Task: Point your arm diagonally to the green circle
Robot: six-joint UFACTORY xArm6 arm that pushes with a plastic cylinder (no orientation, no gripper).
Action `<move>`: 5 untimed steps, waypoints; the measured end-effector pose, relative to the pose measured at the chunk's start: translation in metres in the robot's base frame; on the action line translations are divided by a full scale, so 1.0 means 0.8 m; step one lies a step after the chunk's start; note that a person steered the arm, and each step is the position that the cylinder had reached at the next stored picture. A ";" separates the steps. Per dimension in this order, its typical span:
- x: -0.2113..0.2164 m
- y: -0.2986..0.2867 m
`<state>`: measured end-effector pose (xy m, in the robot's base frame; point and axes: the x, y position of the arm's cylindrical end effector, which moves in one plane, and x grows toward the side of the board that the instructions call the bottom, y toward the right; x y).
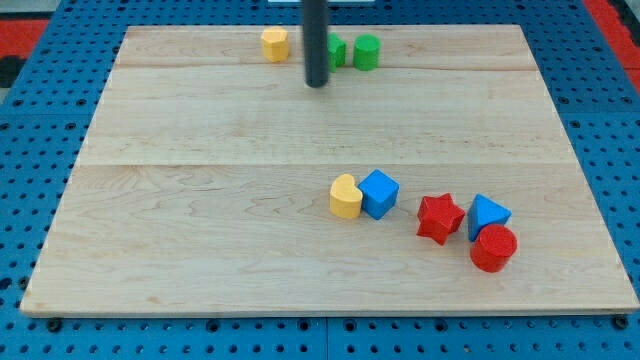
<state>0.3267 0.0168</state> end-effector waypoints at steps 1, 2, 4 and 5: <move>0.028 0.045; 0.032 0.101; 0.047 0.182; 0.046 0.182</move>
<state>0.3635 0.1623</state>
